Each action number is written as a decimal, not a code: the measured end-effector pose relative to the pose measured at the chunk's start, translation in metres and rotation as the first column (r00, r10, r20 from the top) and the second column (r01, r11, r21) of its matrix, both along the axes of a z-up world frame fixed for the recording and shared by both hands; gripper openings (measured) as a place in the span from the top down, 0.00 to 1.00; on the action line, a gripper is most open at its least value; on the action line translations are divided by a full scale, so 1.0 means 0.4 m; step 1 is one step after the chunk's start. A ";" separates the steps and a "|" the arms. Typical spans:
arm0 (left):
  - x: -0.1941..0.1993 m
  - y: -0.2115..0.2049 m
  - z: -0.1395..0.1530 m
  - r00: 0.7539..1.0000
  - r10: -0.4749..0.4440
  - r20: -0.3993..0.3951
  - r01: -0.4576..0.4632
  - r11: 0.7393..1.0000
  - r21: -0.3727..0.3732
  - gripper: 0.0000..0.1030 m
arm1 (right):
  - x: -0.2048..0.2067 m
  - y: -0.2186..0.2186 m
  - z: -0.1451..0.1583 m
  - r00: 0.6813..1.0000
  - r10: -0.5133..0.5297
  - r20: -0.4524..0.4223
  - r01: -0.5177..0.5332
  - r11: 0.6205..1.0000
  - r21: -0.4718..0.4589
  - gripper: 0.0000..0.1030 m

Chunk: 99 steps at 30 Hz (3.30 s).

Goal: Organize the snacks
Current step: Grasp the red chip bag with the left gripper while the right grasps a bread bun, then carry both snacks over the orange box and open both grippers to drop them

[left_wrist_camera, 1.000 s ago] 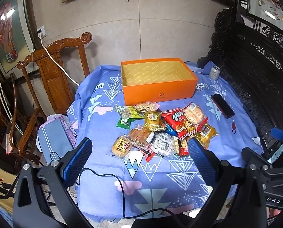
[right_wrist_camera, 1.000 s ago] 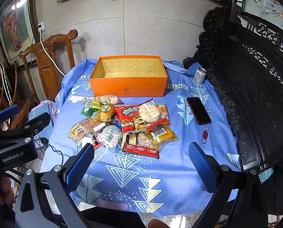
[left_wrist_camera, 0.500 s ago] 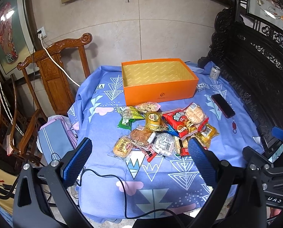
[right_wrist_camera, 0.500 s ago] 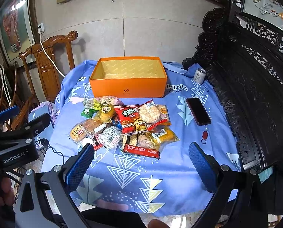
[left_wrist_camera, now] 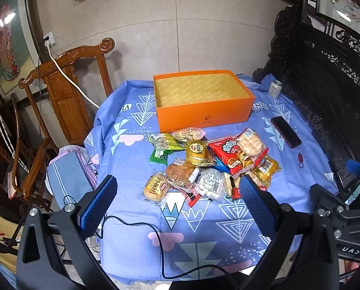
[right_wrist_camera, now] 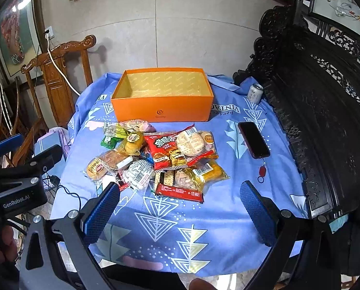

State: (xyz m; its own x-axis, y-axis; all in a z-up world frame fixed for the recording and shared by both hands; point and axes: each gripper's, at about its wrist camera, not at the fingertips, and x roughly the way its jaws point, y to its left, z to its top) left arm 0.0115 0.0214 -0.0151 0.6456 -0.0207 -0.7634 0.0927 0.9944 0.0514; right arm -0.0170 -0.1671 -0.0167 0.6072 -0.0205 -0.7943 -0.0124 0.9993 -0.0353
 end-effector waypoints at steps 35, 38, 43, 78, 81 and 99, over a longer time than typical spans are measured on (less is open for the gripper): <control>0.306 0.095 -0.284 0.988 0.053 -0.142 -0.068 0.992 -0.105 0.04 | 0.560 -0.104 -0.487 0.887 0.367 -0.280 -0.386 0.923 -0.014 0.03; 0.315 0.055 -0.292 0.990 -0.002 -0.143 -0.012 0.996 -0.092 0.04 | 0.574 -0.106 -0.502 0.871 0.401 -0.284 -0.415 0.910 0.012 0.03; 0.339 -0.023 -0.303 0.984 -0.090 -0.151 0.080 0.994 -0.071 0.04 | 0.602 -0.133 -0.531 0.856 0.420 -0.300 -0.407 0.907 0.109 0.34; 0.532 -0.318 -0.555 0.909 -0.342 -0.236 0.307 0.936 -0.173 0.58 | 0.435 -0.358 -0.478 0.973 0.088 -0.212 -0.002 0.927 0.374 0.34; 0.519 -0.328 -0.535 0.908 -0.375 -0.187 0.346 0.923 -0.167 0.65 | 0.435 -0.355 -0.474 0.974 0.086 -0.209 -0.001 0.926 0.376 0.34; 0.485 -0.312 -0.464 0.911 -0.402 -0.093 0.380 0.905 -0.192 0.78 | 0.434 -0.333 -0.427 0.981 0.085 -0.173 -0.016 0.930 0.366 0.34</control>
